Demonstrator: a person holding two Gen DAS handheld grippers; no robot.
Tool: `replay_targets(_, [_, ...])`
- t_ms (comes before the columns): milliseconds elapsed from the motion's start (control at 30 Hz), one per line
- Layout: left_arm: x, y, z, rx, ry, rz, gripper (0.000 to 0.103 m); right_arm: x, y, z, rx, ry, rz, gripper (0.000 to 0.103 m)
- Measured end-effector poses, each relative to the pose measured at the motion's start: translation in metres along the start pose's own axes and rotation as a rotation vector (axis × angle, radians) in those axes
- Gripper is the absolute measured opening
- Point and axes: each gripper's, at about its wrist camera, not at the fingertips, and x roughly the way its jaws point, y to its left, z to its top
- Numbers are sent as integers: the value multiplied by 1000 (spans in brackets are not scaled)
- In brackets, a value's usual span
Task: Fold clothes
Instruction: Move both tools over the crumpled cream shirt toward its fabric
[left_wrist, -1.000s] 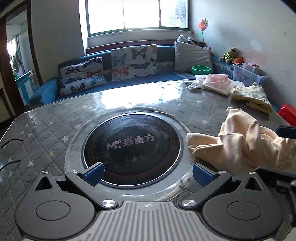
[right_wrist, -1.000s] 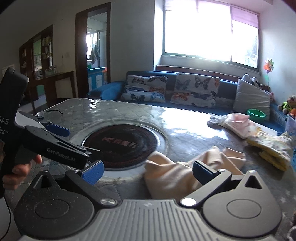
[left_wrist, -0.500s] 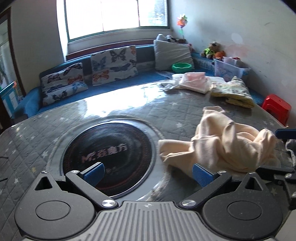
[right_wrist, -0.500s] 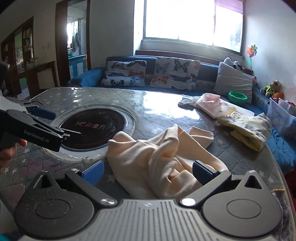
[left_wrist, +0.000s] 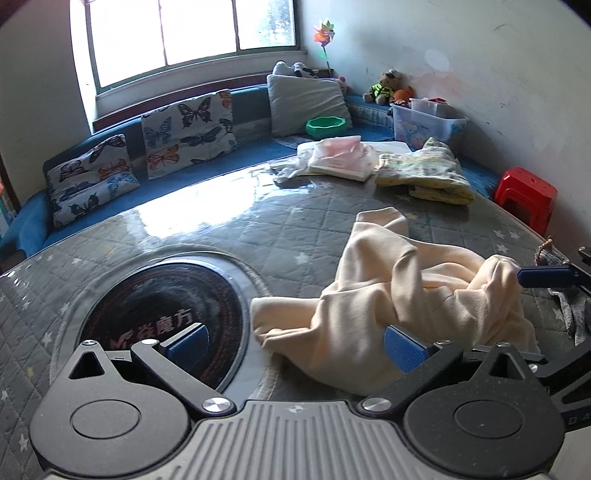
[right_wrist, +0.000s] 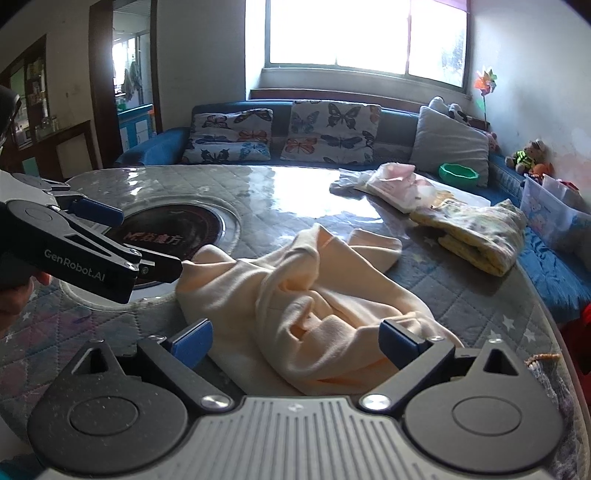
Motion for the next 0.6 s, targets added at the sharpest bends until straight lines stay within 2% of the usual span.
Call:
replay_targets(233, [13,-13,24,2,-2,-26,103,1,-20,1,54,-8,-35,91])
replay_targets(333, [23,-20,38,-5,4,-36,103,4,-32,4,80,-8,-56,85])
replay_targets(600, [64,-40,71,-16,88,-21,103,22,-66,6,167,20,-120,75])
